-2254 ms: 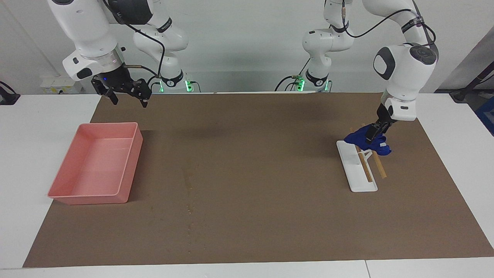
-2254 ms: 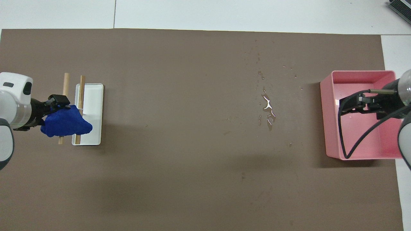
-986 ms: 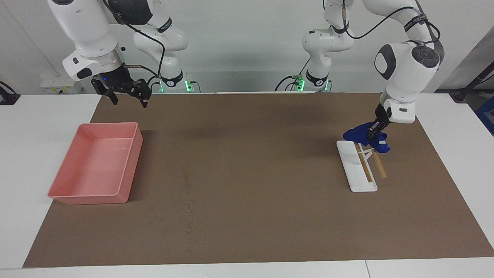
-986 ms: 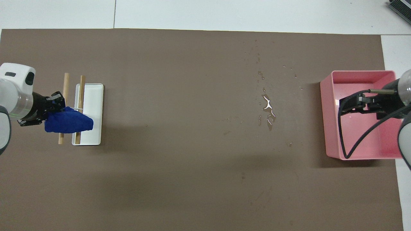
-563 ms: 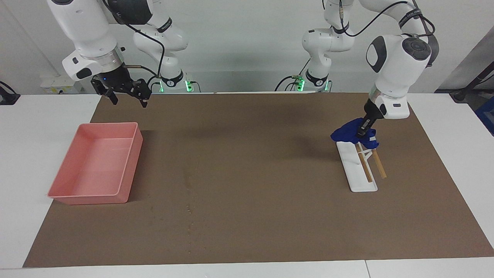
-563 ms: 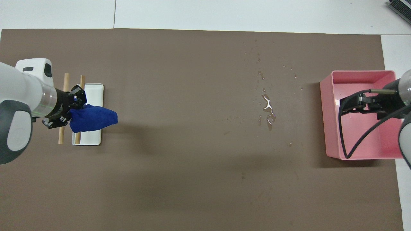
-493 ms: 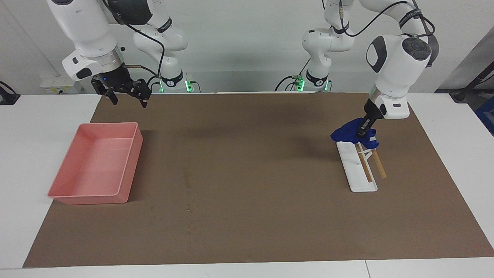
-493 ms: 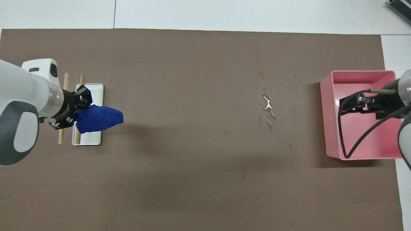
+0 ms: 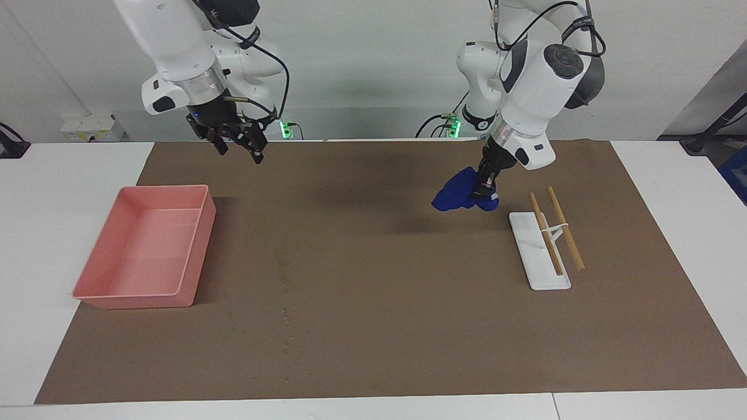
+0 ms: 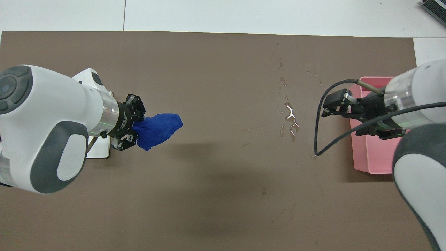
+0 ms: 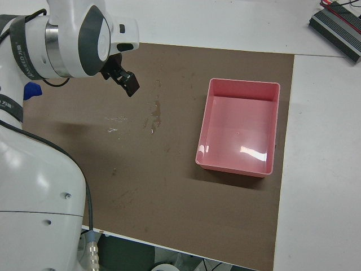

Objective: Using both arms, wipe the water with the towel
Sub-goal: 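Carry the cloth toward the center while the right gripper reaches it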

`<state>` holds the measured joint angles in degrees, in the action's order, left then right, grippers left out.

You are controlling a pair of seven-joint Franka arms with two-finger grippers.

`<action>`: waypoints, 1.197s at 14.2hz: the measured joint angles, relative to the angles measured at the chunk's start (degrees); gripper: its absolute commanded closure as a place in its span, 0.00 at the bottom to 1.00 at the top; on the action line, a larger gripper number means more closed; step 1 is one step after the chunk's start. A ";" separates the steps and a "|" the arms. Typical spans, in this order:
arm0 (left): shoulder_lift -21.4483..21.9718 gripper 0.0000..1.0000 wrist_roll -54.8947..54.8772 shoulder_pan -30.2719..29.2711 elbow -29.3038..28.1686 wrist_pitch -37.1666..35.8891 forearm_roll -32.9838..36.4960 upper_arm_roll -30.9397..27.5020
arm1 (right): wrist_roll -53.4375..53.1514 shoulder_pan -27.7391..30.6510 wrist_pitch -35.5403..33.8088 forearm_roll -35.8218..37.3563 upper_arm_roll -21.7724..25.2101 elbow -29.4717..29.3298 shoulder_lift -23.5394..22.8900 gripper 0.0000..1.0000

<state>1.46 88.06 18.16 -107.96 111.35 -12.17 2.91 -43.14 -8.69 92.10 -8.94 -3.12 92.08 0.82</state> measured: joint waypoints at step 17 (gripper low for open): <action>-0.11 1.00 34.22 8.73 8.88 9.63 -2.77 10.22 | -45.23 -12.47 21.40 -13.96 -0.13 2.22 -5.14 0.12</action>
<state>1.35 122.28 26.89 -99.08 120.98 -14.94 13.12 -88.37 -21.16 113.51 -22.90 -3.25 94.30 -4.32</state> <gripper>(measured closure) 0.762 0.035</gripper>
